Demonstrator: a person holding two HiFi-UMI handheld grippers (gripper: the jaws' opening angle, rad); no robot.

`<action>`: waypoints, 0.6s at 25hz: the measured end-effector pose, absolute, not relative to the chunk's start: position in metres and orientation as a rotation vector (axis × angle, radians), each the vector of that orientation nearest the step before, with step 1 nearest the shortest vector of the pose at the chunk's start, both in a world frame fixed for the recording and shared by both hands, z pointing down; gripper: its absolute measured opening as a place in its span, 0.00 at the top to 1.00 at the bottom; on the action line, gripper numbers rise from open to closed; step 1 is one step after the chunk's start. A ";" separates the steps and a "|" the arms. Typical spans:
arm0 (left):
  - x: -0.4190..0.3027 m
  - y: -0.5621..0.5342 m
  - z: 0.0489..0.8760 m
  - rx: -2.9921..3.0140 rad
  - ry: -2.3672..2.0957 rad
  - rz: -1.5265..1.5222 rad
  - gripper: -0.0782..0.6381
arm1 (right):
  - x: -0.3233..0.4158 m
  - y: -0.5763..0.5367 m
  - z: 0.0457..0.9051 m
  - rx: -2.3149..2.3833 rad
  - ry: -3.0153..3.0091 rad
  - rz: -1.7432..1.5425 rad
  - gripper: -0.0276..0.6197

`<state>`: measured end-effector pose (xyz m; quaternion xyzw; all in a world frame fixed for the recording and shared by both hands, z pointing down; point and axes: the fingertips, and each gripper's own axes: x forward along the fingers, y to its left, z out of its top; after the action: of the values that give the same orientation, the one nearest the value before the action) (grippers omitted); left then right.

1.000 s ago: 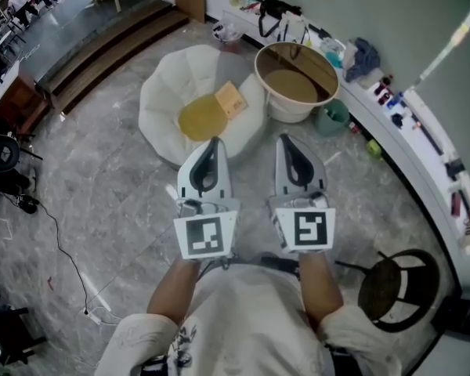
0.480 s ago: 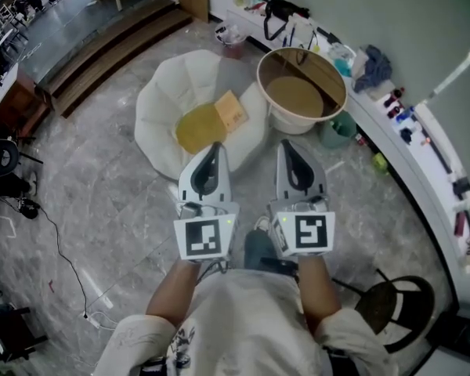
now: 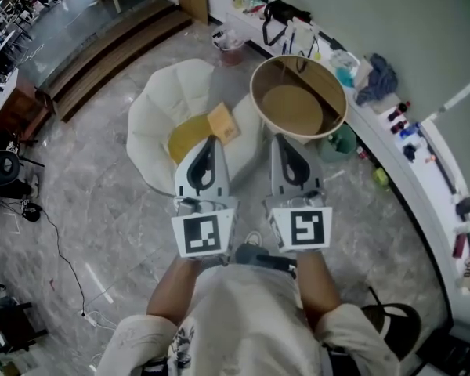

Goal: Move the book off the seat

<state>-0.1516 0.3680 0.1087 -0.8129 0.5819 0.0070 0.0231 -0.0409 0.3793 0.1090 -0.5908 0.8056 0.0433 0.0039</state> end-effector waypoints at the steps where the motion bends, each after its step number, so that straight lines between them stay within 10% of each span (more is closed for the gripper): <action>1: -0.147 0.363 0.111 -2.513 1.812 0.016 0.89 | -0.037 0.374 0.110 -1.843 2.530 0.128 0.95; 15: -0.164 0.281 0.144 -2.497 1.909 -0.010 0.89 | -0.042 0.282 0.137 -1.824 2.581 0.100 0.95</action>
<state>-0.1640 0.2809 0.1437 -0.7944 0.6074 -0.0032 -0.0009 -0.0416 0.2824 0.1366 -0.5767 0.8163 0.0316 -0.0103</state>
